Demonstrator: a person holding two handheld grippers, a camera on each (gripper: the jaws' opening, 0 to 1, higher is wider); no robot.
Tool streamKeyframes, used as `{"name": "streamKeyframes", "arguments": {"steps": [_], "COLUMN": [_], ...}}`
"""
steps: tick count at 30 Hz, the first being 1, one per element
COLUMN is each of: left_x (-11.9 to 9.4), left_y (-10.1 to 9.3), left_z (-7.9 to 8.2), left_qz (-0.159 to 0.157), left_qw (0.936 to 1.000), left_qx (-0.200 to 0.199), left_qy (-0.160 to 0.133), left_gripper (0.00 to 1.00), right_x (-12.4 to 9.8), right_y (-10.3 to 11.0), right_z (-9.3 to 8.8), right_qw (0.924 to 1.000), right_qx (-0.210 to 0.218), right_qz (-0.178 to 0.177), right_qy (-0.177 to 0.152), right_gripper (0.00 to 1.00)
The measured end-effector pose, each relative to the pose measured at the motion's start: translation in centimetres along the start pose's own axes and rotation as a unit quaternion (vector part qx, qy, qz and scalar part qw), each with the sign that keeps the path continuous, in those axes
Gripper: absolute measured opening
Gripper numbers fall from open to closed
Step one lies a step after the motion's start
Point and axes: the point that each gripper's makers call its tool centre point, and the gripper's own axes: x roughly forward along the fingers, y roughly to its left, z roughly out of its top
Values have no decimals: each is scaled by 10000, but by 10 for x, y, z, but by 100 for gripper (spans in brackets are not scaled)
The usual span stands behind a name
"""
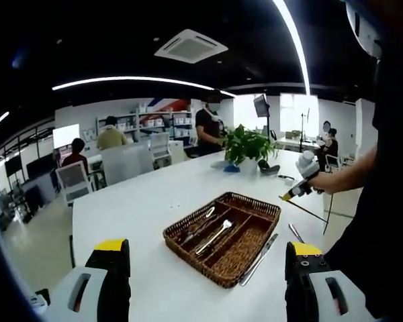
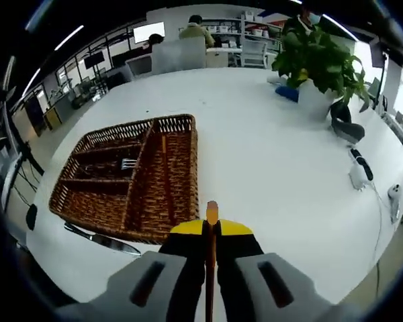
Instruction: Arrange the knives, forks, and spoons in their matching storage slots by inserting each utensil handle-first until every utensil is classified and aligned in the correct compartment
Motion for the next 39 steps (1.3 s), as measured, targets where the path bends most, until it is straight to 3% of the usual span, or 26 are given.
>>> {"name": "streamKeyframes", "arguments": {"steps": [11,22,39], "left_x": [-5,-9,-17], "left_y": [3,5,-1], "left_z": [-1,-3,-2], "left_qz": [-15,68,265], "left_qw": [10000,9999,9996], "left_qx": [21,-87,-88], "left_qy": [-8,13,-90], "left_gripper": [100,100,100], "right_x": [-21,-19,10], "right_y": [24,26,41], "right_z": [31,50,110], "right_qw": [9990,9985,9956], "right_qx": [-291,-355,-588], "right_qz": [327,428,730], "right_qy": [-74,-25,-73], "right_gripper": [2,2,2]}}
